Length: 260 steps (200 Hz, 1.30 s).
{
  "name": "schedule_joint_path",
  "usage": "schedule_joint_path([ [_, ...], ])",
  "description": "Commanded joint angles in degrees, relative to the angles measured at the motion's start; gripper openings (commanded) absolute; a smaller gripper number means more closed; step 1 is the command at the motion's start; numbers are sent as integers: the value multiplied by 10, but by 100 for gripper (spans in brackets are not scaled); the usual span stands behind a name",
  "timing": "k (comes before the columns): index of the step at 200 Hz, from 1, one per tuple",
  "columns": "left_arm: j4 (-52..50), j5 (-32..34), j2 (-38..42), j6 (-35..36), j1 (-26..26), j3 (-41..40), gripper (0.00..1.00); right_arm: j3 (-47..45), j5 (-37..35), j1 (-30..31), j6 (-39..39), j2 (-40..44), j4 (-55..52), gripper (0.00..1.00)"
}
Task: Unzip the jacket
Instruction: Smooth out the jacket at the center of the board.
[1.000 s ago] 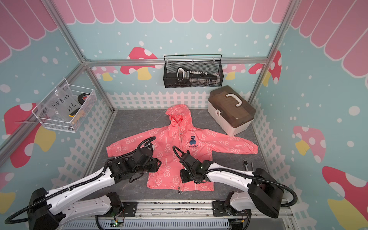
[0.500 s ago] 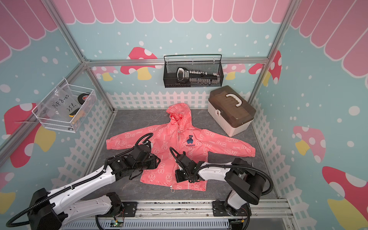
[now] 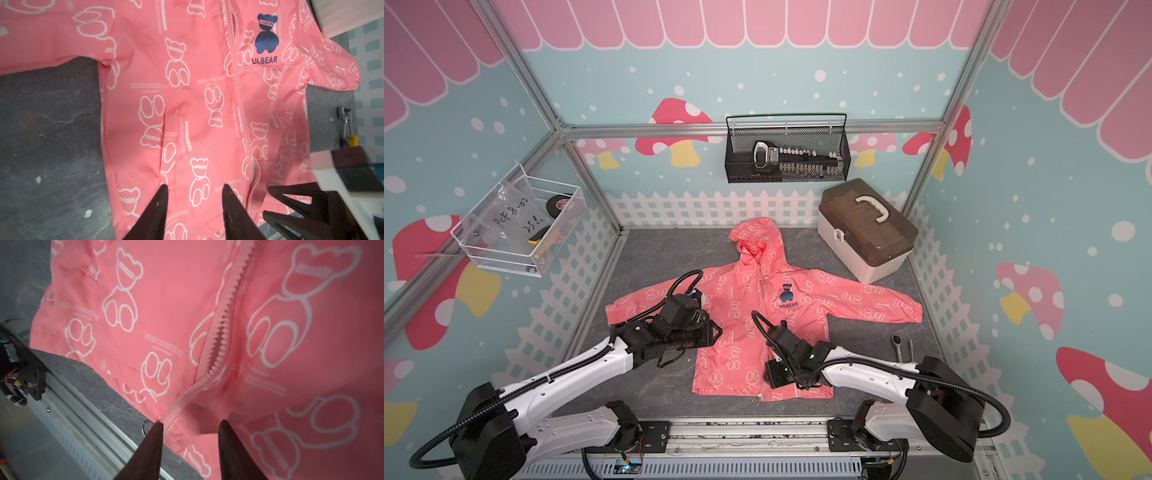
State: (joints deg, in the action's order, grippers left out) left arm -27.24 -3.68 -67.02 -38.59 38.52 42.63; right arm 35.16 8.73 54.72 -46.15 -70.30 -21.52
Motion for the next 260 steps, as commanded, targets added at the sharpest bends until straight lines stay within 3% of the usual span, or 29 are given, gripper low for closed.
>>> schedule_joint_path([
  [1,45,-36,-21,-13,-3,-2,42,24,-57,-10,-24,62,-94,36],
  [29,67,-54,-42,-18,-3,-2,38,-33,-92,-90,-71,161,-142,11],
  [59,78,-68,-53,-20,-3,-3,35,-90,-115,-192,-86,250,-208,0],
  [80,77,-64,-46,-17,-2,-6,35,-92,-159,-210,-100,242,-265,0],
  [122,73,-55,-36,-10,-3,-13,35,-45,-217,-218,-94,120,-293,0],
  [153,69,-57,-46,3,-6,-7,36,-8,-207,-224,-80,34,-290,0],
  [190,67,-63,-53,15,-13,5,36,67,-240,-227,-74,44,-334,0],
  [232,69,-80,-60,27,-23,14,37,71,-120,-222,-101,57,-303,0],
  [260,69,-89,-70,30,-31,13,37,54,-141,-199,-128,60,-344,0],
])
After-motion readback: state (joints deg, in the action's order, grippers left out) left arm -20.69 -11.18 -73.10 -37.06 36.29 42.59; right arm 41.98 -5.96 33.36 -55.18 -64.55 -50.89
